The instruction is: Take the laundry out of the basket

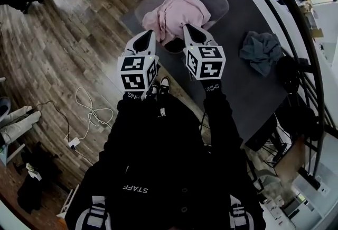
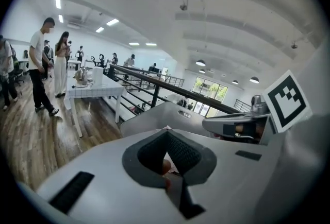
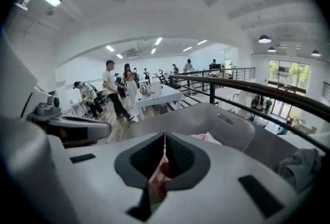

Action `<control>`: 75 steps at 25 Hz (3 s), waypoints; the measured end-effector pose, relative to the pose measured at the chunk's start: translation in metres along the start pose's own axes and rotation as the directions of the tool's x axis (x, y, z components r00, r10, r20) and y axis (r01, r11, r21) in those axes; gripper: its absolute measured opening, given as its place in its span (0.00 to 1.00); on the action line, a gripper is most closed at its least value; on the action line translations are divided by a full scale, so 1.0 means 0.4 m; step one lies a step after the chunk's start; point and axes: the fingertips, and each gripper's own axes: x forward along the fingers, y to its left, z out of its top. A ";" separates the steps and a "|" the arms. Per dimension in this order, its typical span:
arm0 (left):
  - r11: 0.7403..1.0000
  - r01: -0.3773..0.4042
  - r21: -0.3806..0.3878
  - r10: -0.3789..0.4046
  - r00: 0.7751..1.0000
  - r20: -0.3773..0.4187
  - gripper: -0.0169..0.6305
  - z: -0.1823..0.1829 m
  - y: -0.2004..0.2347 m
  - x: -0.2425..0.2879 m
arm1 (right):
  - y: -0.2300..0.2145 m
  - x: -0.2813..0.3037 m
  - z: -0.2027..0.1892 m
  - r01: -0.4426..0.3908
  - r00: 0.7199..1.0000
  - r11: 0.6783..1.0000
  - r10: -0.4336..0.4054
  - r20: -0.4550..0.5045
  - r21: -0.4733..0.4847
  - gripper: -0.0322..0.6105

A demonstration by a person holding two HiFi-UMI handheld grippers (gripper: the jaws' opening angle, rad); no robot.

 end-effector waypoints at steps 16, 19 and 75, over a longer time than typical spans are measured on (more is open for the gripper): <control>0.992 -0.078 -0.098 0.063 0.987 -0.148 0.03 -0.004 0.073 0.260 | -0.076 0.275 -0.015 -0.158 0.968 0.987 0.151 -0.200 -0.021 0.18; 0.993 -0.083 -0.089 0.067 0.984 -0.167 0.03 -0.008 0.076 0.279 | -0.079 0.306 -0.044 -0.219 0.945 0.974 0.196 -0.263 -0.061 0.33; 0.990 -0.079 -0.113 0.065 0.990 -0.126 0.03 0.019 0.050 0.342 | -0.207 0.678 -0.430 -0.316 0.644 0.941 0.120 -0.755 -0.120 0.87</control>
